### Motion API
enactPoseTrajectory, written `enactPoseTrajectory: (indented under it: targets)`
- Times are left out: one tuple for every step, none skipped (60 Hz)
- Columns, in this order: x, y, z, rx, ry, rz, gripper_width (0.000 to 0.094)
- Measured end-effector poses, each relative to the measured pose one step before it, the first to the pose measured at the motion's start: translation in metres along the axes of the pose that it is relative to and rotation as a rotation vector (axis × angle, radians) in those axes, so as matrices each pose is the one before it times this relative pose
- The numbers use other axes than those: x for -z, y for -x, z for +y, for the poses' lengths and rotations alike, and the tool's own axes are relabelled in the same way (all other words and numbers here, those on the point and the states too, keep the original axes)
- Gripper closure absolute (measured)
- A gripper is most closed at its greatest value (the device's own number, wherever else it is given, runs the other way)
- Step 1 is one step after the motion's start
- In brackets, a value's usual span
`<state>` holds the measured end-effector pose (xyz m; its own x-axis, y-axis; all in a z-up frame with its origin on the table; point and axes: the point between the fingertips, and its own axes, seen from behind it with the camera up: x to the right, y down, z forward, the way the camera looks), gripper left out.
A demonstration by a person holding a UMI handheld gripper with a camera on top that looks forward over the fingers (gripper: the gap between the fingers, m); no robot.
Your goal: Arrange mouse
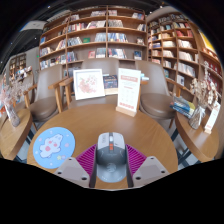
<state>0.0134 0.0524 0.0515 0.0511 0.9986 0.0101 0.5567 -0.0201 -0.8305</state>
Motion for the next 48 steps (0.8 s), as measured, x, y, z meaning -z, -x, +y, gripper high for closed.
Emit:
enactPoseTrajectory:
  targets:
    - [0.00354, 0.00625, -0.0073, 0.0002, -0.00958, -0.00615, 0.0513]
    - [0.00341, 0.00674, -0.00711, -0.0028, -0.01019, -0.00835, 0.0512]
    - [0.00316, 0.0077, -0.00735, -0.0037, -0.00993, -0.01059, 0.0512]
    - [0.00204, 0.00808, -0.00693, -0.0037, -0.00962, -0.01238, 0.0511]
    - [0.00196, 0.009, -0.00669, -0.0036, -0.00834, -0.01312, 0.051]
    - [0.0016, 0.00907, -0.00607, -0.003, -0.00675, -0.01261, 0.0511]
    - [-0.00021, 0.00807, -0.00615, 0.0007, -0.00437, -0.00998, 0.0511]
    - [0.00016, 0.01038, -0.00574, 0.0035, -0.00258, -0.00754, 0.0512]
    - [-0.00012, 0.00864, -0.00442, 0.004, -0.0042, -0.00671, 0.0512]
    - [-0.00028, 0.00873, -0.00414, 0.0028, -0.00485, -0.00608, 0.0512]
    - [-0.00119, 0.00885, -0.00325, 0.0031, -0.00496, -0.0057, 0.0512]
    - [-0.00134, 0.00837, -0.00155, 0.005, -0.00467, -0.00683, 0.0513]
    - [-0.00175, 0.00903, -0.00123, 0.0072, -0.0008, -0.00446, 0.0512]
    - [-0.00423, 0.01073, -0.00222, 0.0073, 0.00223, -0.00175, 0.0513]
    - [-0.00291, 0.00905, -0.00009, 0.006, 0.0023, -0.00481, 0.0511]
    - [-0.00347, 0.00946, 0.0006, 0.0029, 0.00131, -0.00643, 0.0512]
    - [-0.00378, 0.00924, 0.00116, 0.0015, 0.0, -0.00846, 0.0512]
    - [-0.00425, 0.00944, 0.00152, 0.0025, 0.00046, -0.00894, 0.0512]
    - [-0.00069, 0.00789, 0.00418, 0.006, 0.00236, -0.00847, 0.0512]
    - [-0.0072, 0.00815, 0.00185, 0.0071, 0.00595, -0.00268, 0.0513]
    - [-0.00493, 0.00643, 0.00391, 0.0054, 0.00684, -0.00221, 0.0513]
    - [-0.00535, 0.00605, 0.00469, 0.0008, 0.00799, -0.00176, 0.0513]
    - [-0.00542, 0.00586, 0.00497, -0.0014, 0.00857, -0.00175, 0.0514]
    - [-0.00299, 0.00451, 0.00686, 0.0004, 0.0087, -0.00241, 0.0514]
    - [-0.00425, 0.0032, 0.00649, 0.0029, 0.01128, -0.00067, 0.0514]
    - [-0.00631, 0.00497, 0.00475, 0.0, 0.01237, 0.00225, 0.0513]
    - [-0.00501, 0.00325, 0.00598, -0.0038, 0.01216, -0.0003, 0.0514]
    - [-0.00444, 0.00341, 0.00518, -0.0067, 0.01044, -0.00159, 0.0513]
    - [-0.00384, 0.00342, 0.00463, -0.0055, 0.009, -0.00178, 0.0514]
    - [-0.00385, 0.00234, 0.00468, -0.003, 0.00893, 0.00004, 0.0513]
    - [-0.00366, 0.00164, 0.00476, -0.0008, 0.00956, 0.00301, 0.0513]
    - [-0.0029, -0.00072, 0.00597, 0.0013, 0.00928, 0.0034, 0.0514]
    - [-0.0028, 0.00222, 0.00418, 0.0022, 0.00529, 0.00679, 0.0513]
    - [-0.00275, 0.00109, 0.00296, 0.0015, 0.00346, 0.00392, 0.0513]
    - [-0.00257, 0.00093, 0.00229, 0.0, 0.00166, 0.00325, 0.0514]
    - [-0.00212, 0.00127, 0.00235, -0.0008, 0.00157, 0.00182, 0.0513]
    - [-0.00213, 0.00125, 0.00249, 0.0008, 0.00324, 0.00078, 0.0513]
    - [-0.00158, 0.00102, 0.00235, 0.0012, 0.0043, 0.0012, 0.0512]
    - [-0.00146, 0.00053, 0.00254, -0.0001, 0.00382, 0.00195, 0.0513]
    - [-0.00136, -0.00121, 0.00133, -0.0006, 0.00266, 0.00197, 0.0513]
    - [-0.00161, -0.00053, 0.00383, 0.0, 0.00074, 0.00174, 0.0514]
    - [-0.00078, 0.00023, 0.00162, 0.0016, 0.00069, 0.00269, 0.0512]
    - [-0.00037, -0.00006, -0.00166, 0.0047, -0.01098, 0.00369, 0.0511]
    - [-0.00057, -0.00049, -0.00033, 0.0073, -0.00553, 0.00582, 0.0512]
    - [-0.00045, -0.00092, 0.0008, 0.0064, -0.00005, 0.00719, 0.0512]
    - [-0.00014, -0.00019, 0.00016, 0.003, -0.00251, 0.00457, 0.0512]
    - [-0.00075, -0.0009, -0.00224, 0.0006, -0.0006, 0.00115, 0.0511]
    - [0.00098, -0.00001, 0.00107, 0.0015, -0.00007, 0.00223, 0.0509]
